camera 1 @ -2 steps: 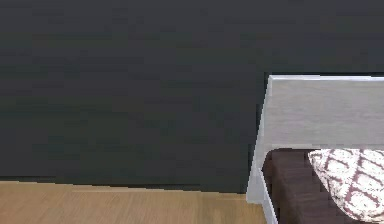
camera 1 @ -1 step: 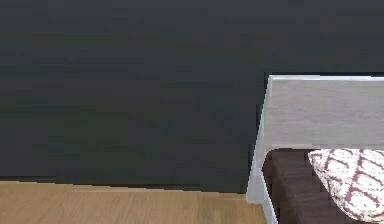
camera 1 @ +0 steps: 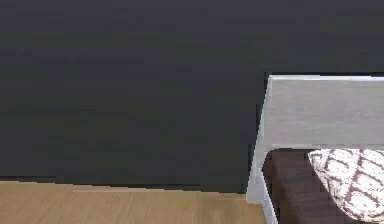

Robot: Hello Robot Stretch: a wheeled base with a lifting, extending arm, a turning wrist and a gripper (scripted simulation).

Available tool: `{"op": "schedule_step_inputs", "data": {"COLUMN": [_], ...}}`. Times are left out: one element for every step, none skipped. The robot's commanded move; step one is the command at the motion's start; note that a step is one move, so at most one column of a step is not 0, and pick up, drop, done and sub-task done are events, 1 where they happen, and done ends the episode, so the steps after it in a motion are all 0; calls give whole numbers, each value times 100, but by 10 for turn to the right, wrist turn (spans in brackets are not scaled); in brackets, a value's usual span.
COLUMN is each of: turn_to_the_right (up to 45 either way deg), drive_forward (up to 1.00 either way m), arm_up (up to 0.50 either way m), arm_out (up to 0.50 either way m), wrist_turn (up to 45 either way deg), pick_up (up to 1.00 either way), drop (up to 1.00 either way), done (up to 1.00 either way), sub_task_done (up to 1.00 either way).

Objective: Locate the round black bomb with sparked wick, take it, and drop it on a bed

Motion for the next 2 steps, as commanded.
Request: {"op": "schedule_step_inputs", "data": {"turn_to_the_right": [0,0], "drive_forward": [0,0], "arm_up": [0,0], "arm_out": [-8,0], "wrist_turn": [0,0], "pick_up": [0,0], "drop": [0,0], "done": [0,100], "sub_task_done": [0,0]}}
